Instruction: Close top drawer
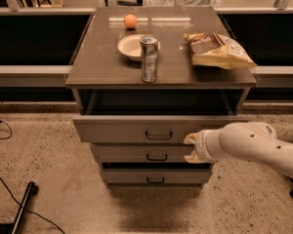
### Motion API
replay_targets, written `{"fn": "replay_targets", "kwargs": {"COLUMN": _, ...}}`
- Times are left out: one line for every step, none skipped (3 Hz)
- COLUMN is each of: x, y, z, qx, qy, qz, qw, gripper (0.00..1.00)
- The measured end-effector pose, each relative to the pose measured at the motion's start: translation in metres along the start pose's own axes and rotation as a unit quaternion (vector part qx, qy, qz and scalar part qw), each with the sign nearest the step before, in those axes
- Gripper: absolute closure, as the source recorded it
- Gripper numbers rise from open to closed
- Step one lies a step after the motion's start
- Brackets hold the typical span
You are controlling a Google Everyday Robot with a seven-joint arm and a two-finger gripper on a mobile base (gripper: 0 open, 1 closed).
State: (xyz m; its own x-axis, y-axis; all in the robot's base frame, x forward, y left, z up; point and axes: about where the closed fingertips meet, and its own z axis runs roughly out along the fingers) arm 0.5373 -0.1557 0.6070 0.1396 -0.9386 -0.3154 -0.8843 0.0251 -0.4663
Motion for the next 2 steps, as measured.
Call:
{"fn": "replay_targets", "kwargs": {"x": 0.0099, "y": -0.0239, "z": 0.0109, "qx": 0.028, "qy": -0.001, "qz": -0.003, "qw": 0.9996, "gripper": 0.42}}
{"fn": "replay_targets", "kwargs": {"x": 0.0105, "y": -0.0298, "z": 0.0151, "qx": 0.036, "qy": 0.002, "qz": -0.009, "qw": 0.9993, "gripper": 0.18}}
